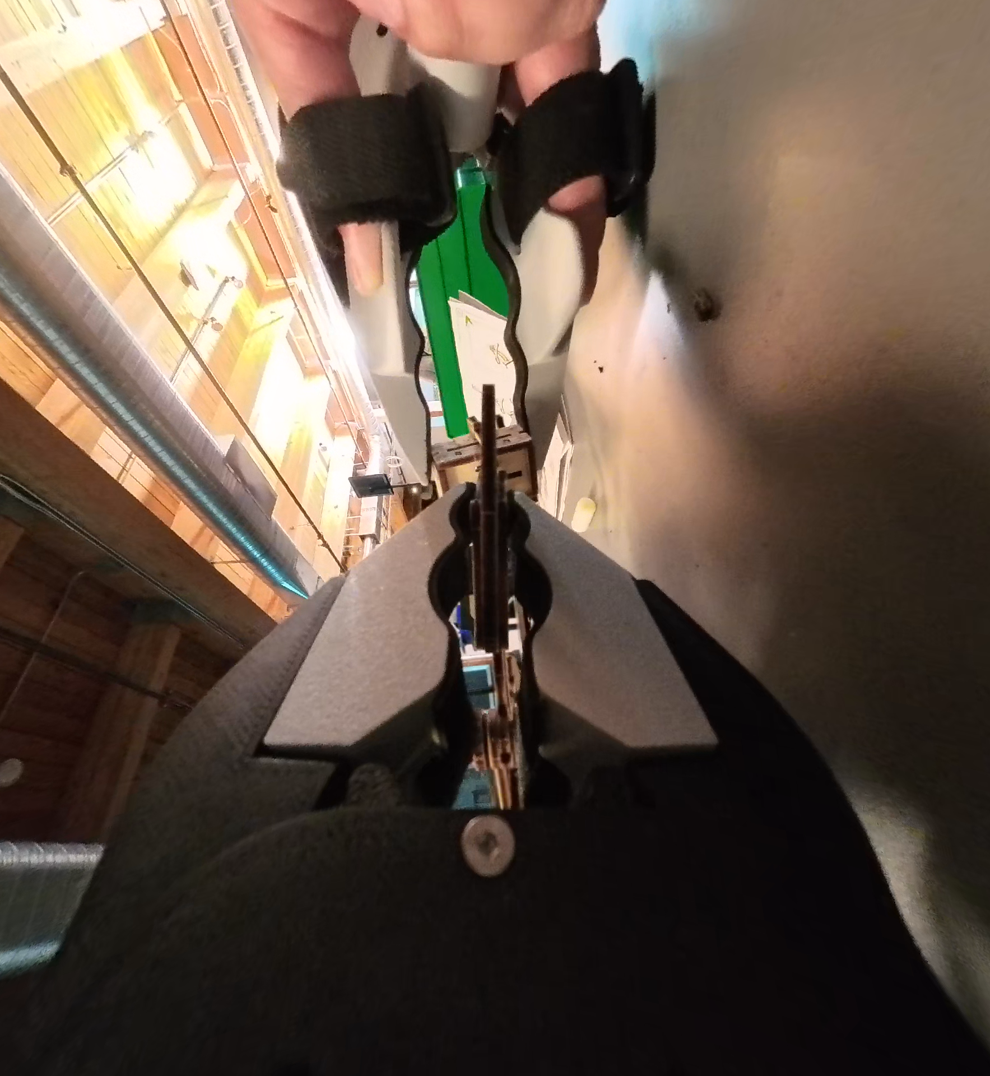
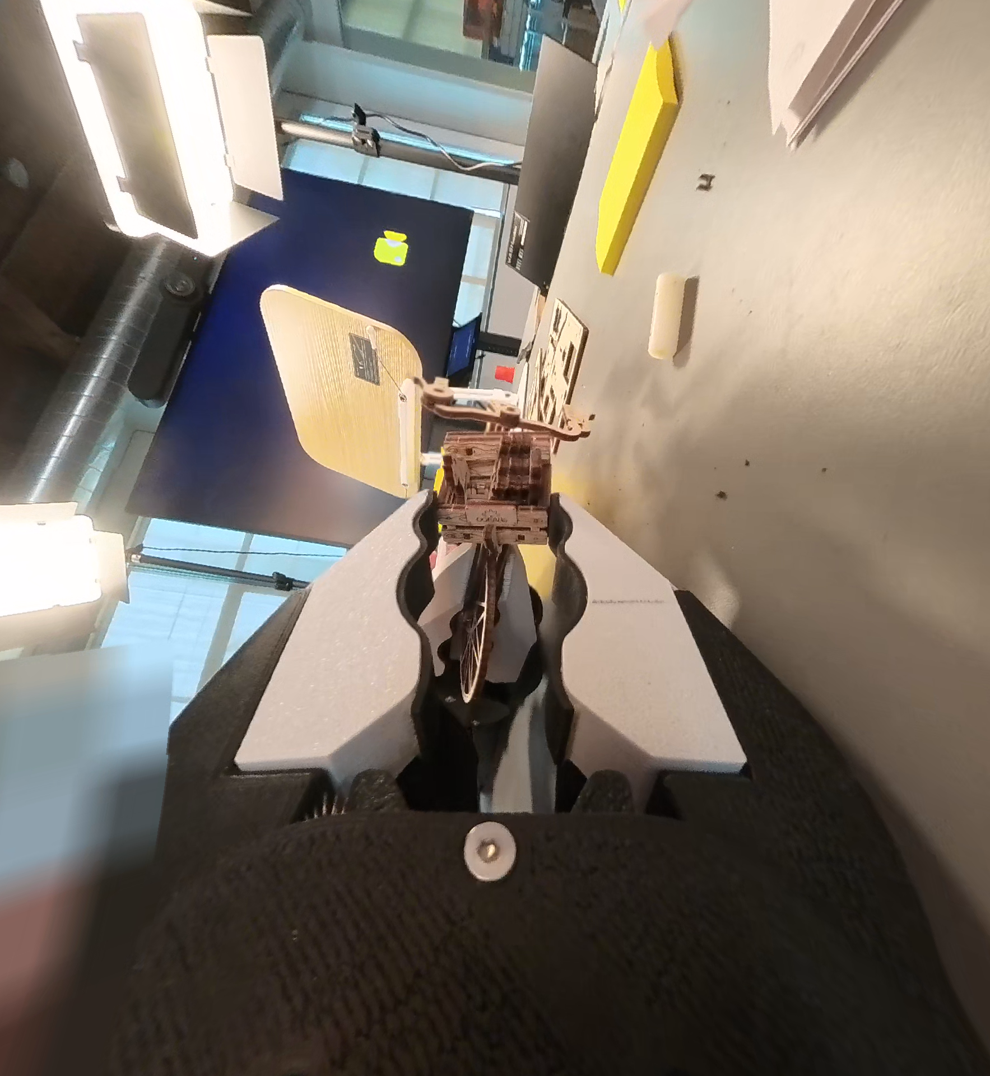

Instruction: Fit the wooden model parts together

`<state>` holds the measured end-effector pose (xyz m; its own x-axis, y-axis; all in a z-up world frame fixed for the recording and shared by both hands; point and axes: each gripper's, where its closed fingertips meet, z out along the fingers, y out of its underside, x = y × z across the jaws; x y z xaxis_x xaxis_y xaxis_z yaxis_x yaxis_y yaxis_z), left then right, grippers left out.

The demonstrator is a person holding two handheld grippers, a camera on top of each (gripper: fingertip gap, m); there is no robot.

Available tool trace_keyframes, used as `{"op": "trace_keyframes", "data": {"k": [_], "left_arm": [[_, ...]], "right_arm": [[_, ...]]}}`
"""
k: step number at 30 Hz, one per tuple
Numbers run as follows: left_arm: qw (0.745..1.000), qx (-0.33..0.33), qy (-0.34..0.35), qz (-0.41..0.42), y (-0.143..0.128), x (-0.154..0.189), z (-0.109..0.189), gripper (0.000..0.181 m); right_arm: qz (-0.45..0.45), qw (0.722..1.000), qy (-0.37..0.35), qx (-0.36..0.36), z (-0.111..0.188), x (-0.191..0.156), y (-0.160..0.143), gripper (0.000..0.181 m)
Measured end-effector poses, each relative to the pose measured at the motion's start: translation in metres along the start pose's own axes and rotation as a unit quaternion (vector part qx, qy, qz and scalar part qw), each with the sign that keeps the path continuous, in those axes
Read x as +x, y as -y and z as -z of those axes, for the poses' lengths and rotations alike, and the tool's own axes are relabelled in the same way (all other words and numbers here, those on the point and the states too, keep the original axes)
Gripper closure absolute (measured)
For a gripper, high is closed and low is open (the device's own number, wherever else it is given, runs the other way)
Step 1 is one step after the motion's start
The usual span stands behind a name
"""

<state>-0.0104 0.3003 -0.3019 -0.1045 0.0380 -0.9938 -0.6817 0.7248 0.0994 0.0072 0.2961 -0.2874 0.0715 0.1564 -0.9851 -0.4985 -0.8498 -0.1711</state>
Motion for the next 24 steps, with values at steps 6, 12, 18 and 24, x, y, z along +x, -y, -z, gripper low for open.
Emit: {"op": "trace_keyframes", "data": {"k": [6, 12, 18, 24], "left_arm": [[1.000, -0.002, 0.007, -0.003, -0.0018, -0.0023, -0.0010, 0.174], [0.999, -0.002, 0.025, -0.026, -0.0029, -0.0051, -0.0019, 0.173], [0.999, 0.009, 0.035, -0.035, -0.0020, -0.0068, -0.0010, 0.173], [0.998, 0.022, 0.045, -0.044, 0.0012, -0.0091, 0.0006, 0.174]], "right_arm": [[0.005, 1.000, 0.011, 0.024, -0.0005, -0.0030, 0.0012, 0.146], [-0.020, 0.999, 0.034, 0.015, -0.0001, -0.0055, 0.0019, 0.146], [-0.022, 0.999, 0.043, -0.002, 0.0004, -0.0073, 0.0000, 0.146], [-0.005, 0.998, 0.052, -0.016, 0.0021, -0.0101, -0.0023, 0.146]]}}
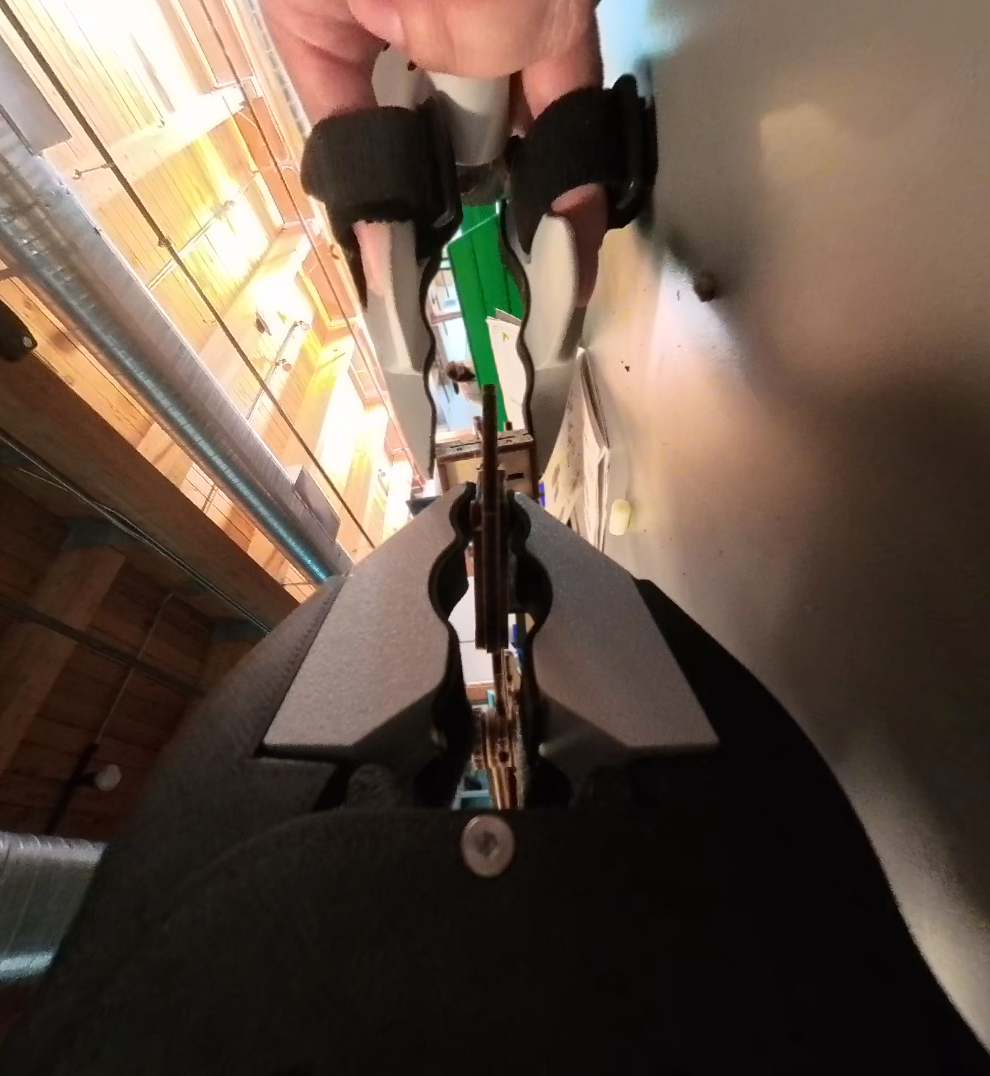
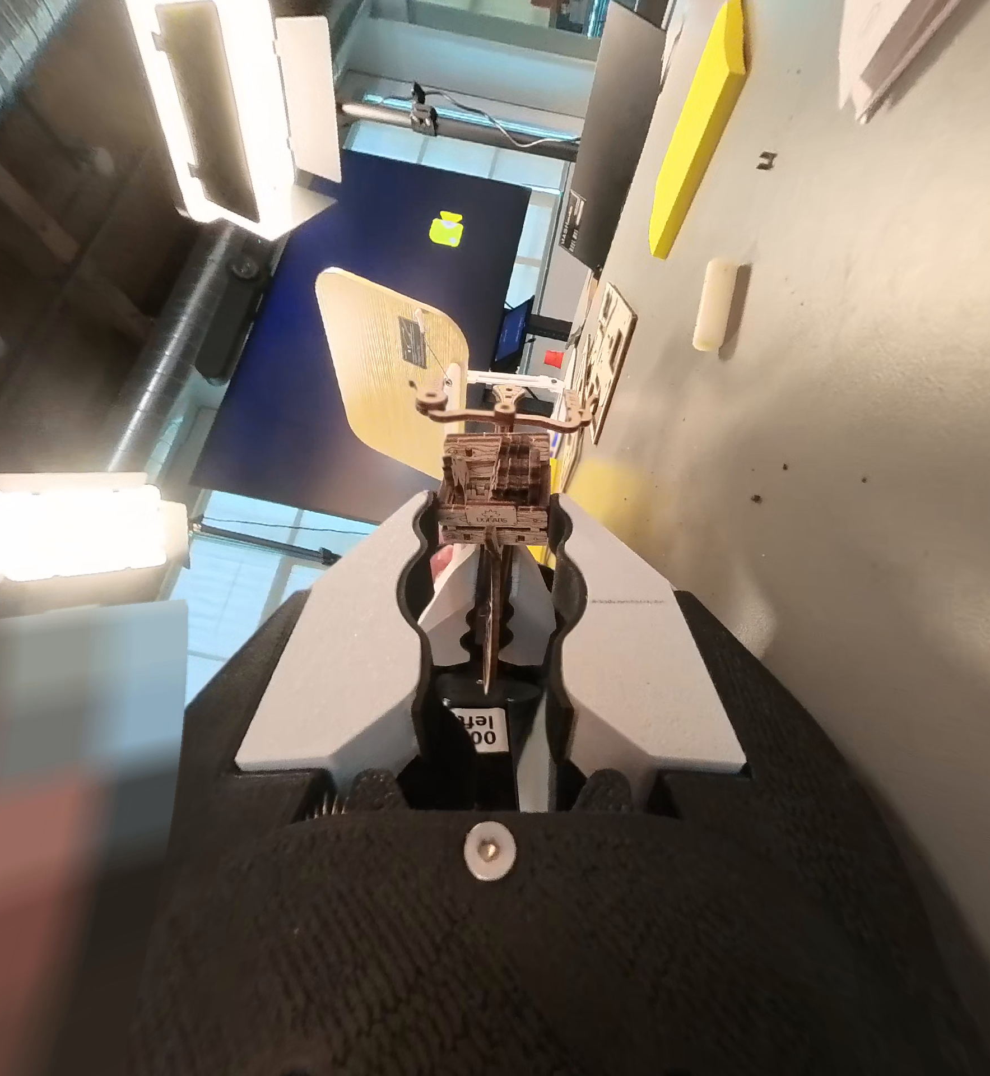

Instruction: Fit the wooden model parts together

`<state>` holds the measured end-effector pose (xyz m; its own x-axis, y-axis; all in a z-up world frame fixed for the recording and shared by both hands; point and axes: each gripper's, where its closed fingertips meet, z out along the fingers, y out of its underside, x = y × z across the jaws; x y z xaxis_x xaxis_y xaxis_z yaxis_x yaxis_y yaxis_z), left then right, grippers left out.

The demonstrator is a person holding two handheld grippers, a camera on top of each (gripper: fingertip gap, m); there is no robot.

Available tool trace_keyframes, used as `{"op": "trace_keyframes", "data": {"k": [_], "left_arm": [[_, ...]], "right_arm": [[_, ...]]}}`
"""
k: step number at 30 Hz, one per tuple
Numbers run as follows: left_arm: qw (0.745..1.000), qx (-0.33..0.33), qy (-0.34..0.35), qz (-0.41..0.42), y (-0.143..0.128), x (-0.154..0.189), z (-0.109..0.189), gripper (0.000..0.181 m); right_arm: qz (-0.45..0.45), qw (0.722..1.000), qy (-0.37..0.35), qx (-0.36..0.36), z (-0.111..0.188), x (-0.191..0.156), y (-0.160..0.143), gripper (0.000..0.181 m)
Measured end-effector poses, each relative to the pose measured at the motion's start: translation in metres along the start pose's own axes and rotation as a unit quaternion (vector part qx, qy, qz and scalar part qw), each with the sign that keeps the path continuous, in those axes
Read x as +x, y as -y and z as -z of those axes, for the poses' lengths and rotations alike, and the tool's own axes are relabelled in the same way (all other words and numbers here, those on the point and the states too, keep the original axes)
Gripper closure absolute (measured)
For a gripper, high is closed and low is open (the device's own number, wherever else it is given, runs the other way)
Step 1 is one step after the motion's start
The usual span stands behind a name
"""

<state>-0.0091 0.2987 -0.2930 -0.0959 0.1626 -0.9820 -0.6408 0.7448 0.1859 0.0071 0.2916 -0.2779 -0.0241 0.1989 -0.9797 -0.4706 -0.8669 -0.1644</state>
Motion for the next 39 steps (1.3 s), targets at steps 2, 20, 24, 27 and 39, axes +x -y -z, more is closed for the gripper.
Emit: {"op": "trace_keyframes", "data": {"k": [2, 20, 24, 27, 39], "left_arm": [[1.000, 0.002, 0.004, -0.003, 0.001, -0.001, 0.000, 0.174], [1.000, 0.007, 0.021, -0.017, 0.009, -0.010, 0.003, 0.173], [0.999, -0.010, 0.029, -0.026, 0.005, -0.015, 0.003, 0.173], [0.999, -0.033, 0.023, -0.029, -0.003, -0.015, 0.006, 0.173], [0.991, -0.126, -0.004, 0.035, -0.054, -0.008, 0.016, 0.173]], "right_arm": [[0.004, 1.000, 0.003, -0.001, 0.000, -0.001, -0.001, 0.146], [0.029, 0.999, 0.020, -0.010, 0.003, -0.006, -0.001, 0.146], [0.055, 0.998, 0.015, 0.024, 0.009, -0.009, 0.011, 0.146], [0.091, 0.996, 0.008, 0.019, 0.011, -0.011, 0.014, 0.146], [0.369, 0.922, 0.004, -0.119, -0.007, -0.015, 0.029, 0.146]]}}
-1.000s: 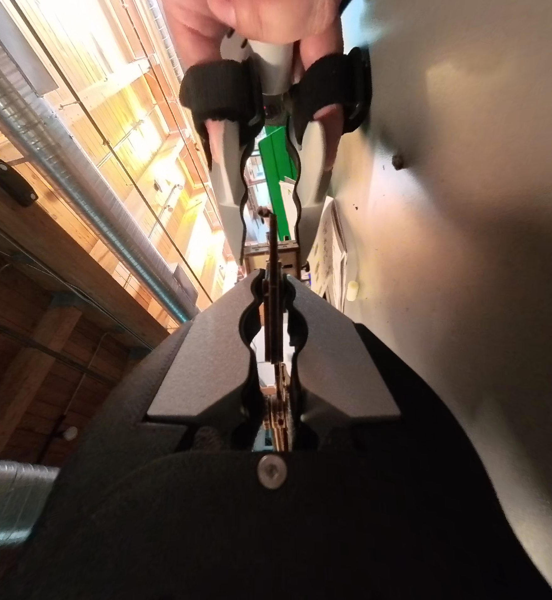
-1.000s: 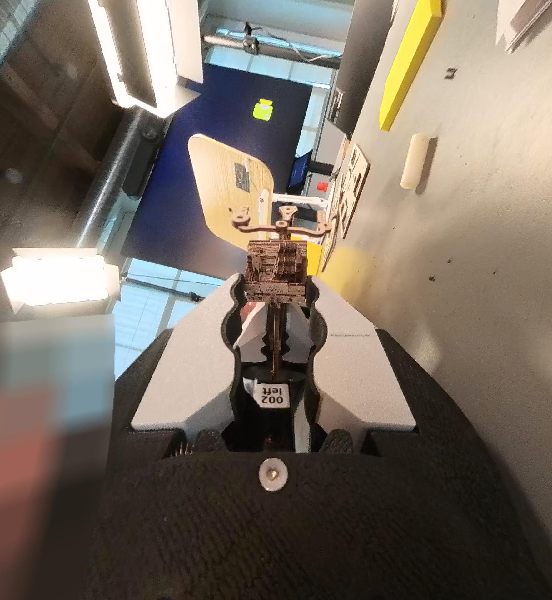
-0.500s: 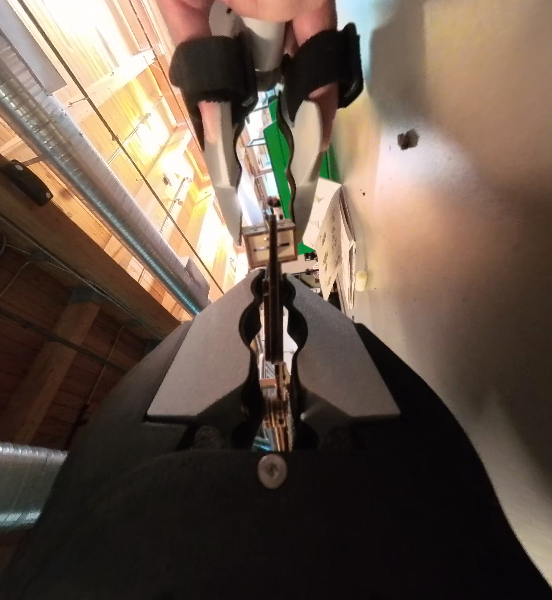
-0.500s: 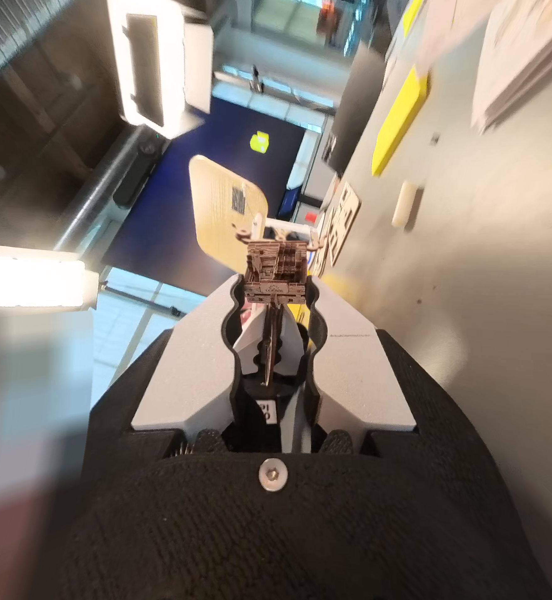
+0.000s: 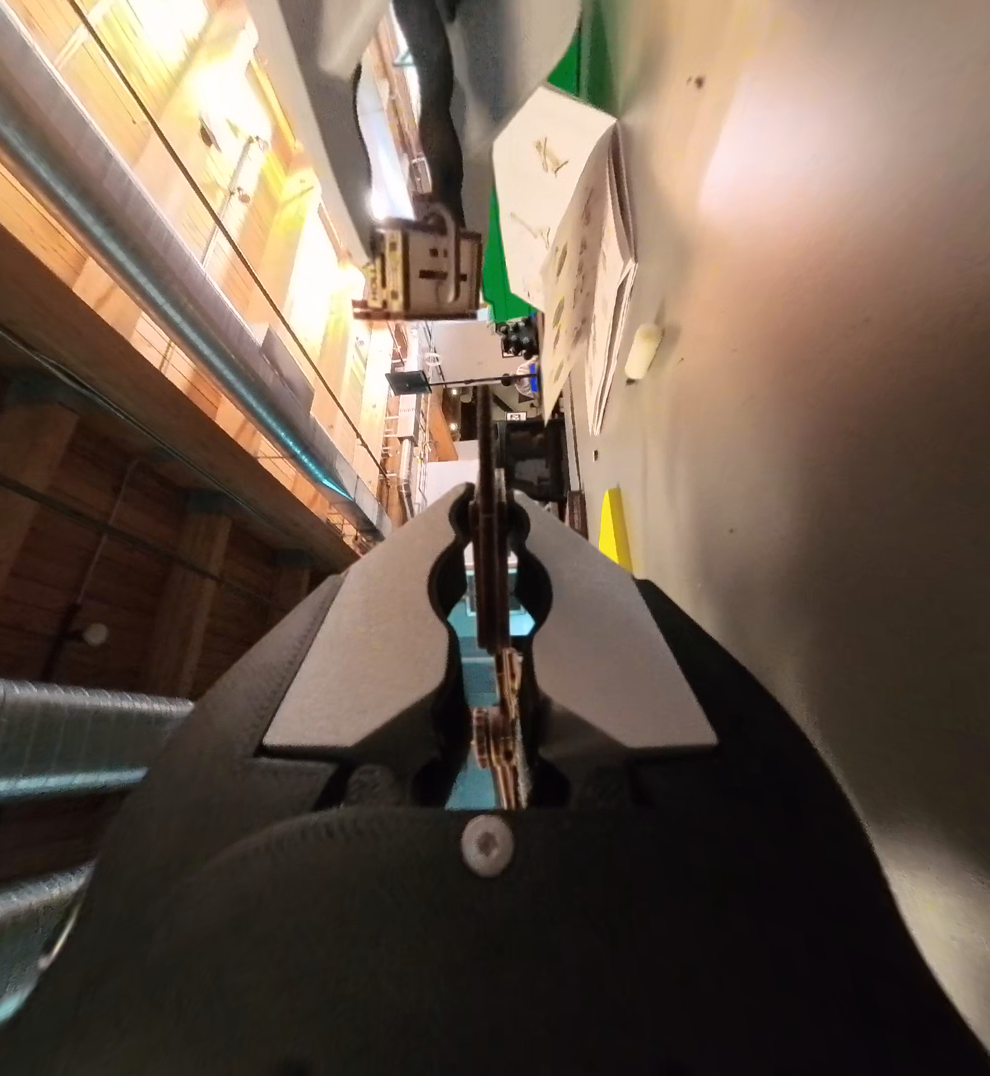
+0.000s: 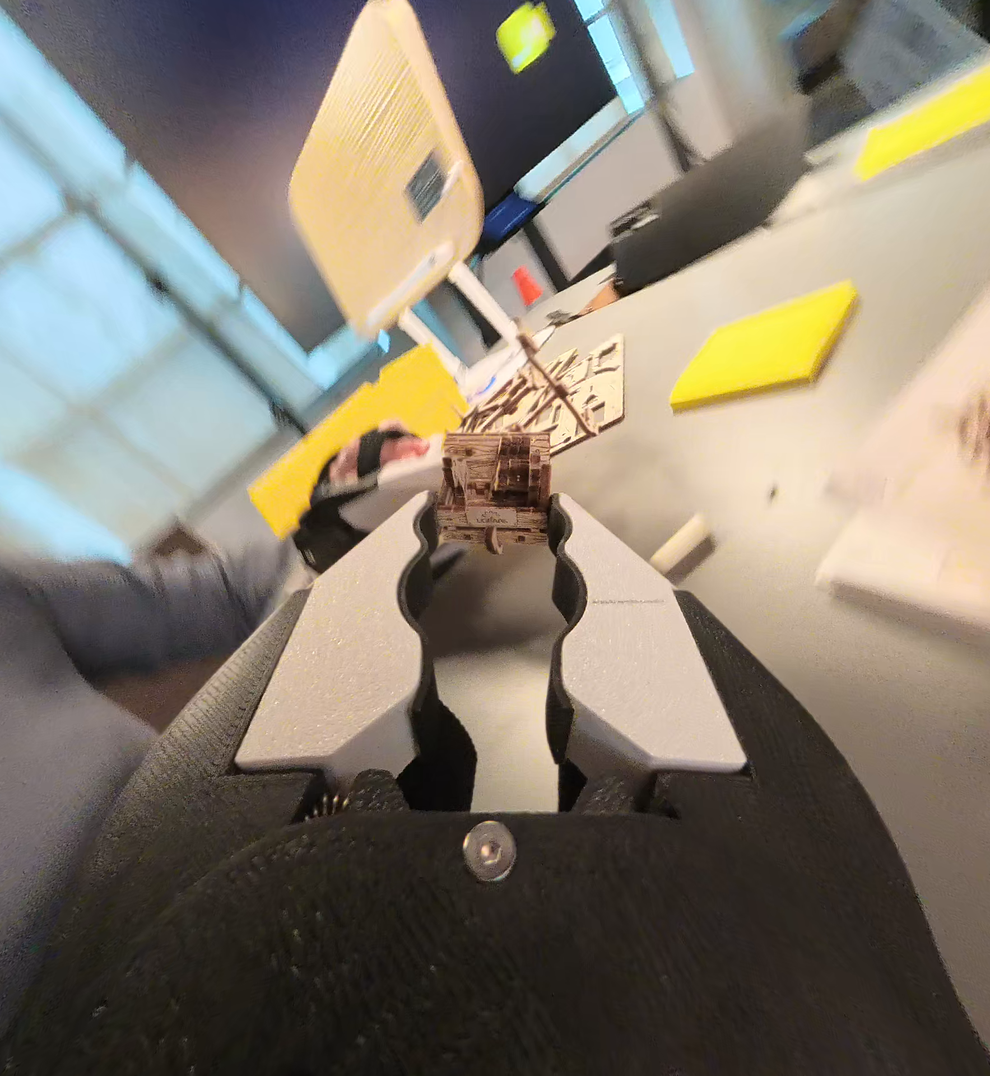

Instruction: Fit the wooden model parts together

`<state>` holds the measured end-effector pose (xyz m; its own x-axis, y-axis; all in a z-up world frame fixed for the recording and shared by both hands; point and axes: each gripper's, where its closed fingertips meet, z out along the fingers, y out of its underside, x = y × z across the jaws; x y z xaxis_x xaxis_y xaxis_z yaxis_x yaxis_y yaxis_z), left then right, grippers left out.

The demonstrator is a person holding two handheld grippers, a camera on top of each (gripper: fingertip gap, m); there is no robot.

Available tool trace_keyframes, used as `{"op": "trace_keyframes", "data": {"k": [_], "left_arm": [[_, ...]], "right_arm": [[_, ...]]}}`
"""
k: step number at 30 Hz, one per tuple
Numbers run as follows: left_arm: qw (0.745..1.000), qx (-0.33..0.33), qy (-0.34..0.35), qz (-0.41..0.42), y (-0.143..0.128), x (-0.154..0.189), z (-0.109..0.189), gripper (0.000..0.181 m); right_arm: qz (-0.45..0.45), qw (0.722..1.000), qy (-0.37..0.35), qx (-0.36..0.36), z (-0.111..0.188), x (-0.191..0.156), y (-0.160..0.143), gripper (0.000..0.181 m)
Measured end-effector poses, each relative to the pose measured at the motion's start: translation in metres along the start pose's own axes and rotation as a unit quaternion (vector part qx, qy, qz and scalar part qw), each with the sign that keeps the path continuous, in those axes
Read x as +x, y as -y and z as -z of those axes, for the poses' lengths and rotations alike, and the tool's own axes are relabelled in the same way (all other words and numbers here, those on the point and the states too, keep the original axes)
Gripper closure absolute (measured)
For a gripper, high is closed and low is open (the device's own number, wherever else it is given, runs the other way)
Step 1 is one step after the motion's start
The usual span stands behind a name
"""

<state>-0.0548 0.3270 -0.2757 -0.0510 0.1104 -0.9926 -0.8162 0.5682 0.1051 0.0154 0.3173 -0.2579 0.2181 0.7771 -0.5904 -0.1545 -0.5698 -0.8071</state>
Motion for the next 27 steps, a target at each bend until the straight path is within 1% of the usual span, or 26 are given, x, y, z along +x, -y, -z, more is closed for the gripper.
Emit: {"op": "trace_keyframes", "data": {"k": [3, 7, 11, 15, 19, 22, 27], "left_arm": [[1.000, -0.007, -0.004, 0.005, -0.004, 0.003, -0.001, 0.173], [1.000, -0.022, -0.014, 0.002, -0.010, 0.010, -0.004, 0.173], [0.999, -0.041, -0.027, 0.013, -0.018, 0.018, -0.010, 0.173], [0.997, -0.062, -0.033, 0.018, -0.023, 0.022, -0.018, 0.173], [0.996, -0.081, -0.030, 0.011, -0.026, 0.023, -0.027, 0.173], [0.995, -0.091, -0.019, 0.019, -0.028, 0.019, -0.034, 0.173], [0.995, -0.091, -0.008, 0.040, -0.019, 0.013, -0.050, 0.173]], "right_arm": [[0.071, 0.997, 0.025, -0.032, -0.001, 0.001, 0.002, 0.146], [0.145, 0.985, 0.051, -0.072, 0.002, 0.006, 0.004, 0.146], [0.224, 0.966, 0.065, -0.107, 0.012, 0.016, 0.004, 0.146], [0.307, 0.941, 0.061, -0.129, 0.022, 0.028, 0.006, 0.146], [0.290, 0.947, 0.080, -0.112, 0.027, 0.028, 0.014, 0.146], [0.319, 0.938, 0.079, -0.110, 0.029, 0.029, 0.015, 0.146], [0.317, 0.938, 0.102, -0.092, 0.034, 0.023, 0.018, 0.146]]}}
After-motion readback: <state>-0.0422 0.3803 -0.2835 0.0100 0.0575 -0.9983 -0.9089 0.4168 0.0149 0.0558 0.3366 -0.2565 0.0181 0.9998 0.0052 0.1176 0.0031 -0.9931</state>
